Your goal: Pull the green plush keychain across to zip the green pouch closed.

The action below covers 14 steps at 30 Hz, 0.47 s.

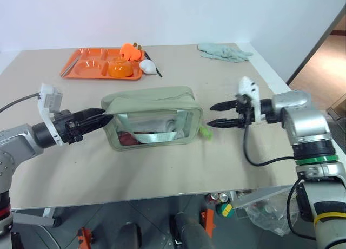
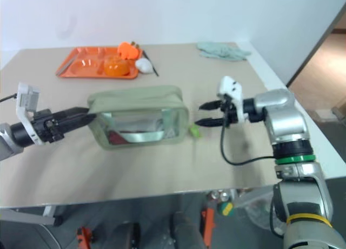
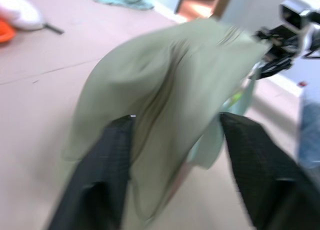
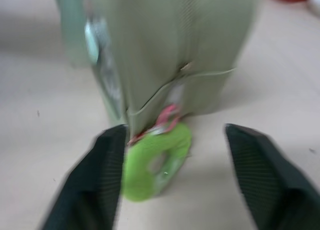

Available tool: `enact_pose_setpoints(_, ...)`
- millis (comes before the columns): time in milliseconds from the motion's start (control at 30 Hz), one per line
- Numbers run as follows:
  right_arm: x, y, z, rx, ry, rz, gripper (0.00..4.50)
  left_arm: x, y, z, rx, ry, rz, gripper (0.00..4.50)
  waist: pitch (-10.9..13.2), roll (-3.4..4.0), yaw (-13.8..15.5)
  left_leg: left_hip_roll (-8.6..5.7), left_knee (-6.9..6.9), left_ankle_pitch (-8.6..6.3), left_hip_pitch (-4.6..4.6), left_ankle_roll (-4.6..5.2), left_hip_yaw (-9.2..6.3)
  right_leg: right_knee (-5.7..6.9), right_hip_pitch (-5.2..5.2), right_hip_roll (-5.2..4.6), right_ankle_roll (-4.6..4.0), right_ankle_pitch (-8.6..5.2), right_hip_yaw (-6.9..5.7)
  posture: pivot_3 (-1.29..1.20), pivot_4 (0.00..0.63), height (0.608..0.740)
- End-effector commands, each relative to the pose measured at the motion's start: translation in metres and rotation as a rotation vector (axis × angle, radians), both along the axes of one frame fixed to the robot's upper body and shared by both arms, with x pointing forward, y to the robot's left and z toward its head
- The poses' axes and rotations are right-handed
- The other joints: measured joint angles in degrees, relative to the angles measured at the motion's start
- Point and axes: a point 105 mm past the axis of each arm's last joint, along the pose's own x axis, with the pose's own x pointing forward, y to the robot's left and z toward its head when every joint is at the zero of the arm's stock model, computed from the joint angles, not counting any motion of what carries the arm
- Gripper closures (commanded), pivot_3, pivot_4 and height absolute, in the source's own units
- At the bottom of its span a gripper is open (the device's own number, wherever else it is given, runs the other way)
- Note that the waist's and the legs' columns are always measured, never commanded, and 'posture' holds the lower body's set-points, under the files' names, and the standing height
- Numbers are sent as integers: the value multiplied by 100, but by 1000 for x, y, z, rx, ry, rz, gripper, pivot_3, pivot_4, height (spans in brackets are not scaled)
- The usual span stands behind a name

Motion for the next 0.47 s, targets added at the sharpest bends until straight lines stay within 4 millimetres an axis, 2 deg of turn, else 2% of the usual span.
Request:
enact_pose_setpoints(33, -7, -13, 17, 90, -8, -57, 0, -8, 16, 17, 13, -58, 87, 40, 0, 0, -2, 0, 0, 0, 0, 0, -1, 0, 1, 1, 0, 0, -1, 0, 150, 740)
enact_pose_setpoints(133, -16, -22, 14, 129, 17, -94, 0, -23, 27, 22, -15, -92, 125, 40, 0, 0, -14, 4, -2, -2, 0, 1, 4, 1, -2, 2, -1, -2, 5, 0, 150, 740)
enact_pose_setpoints(267, -22, -36, 2, 206, 46, -221, 0, -31, 68, 2, -65, -34, 394, 40, 0, 1, -10, 3, -5, -3, -2, 1, 4, -1, -6, 1, -2, -5, 5, 0, 150, 740)
enact_pose_setpoints(333, -26, -39, -5, 237, 63, -263, 0, -39, 81, -5, -119, -28, 473, 40, 0, 0, -8, 3, -4, -3, 0, 1, 4, 0, -4, 0, -2, -5, 6, 0, 150, 740)
enact_pose_setpoints(467, -25, -32, -15, 238, 84, -284, 0, -36, 82, -17, -166, 10, 487, 40, 1, -2, 0, 2, 17, -1, -4, -2, 5, -1, -2, 2, -19, -8, 6, 0, 150, 740)
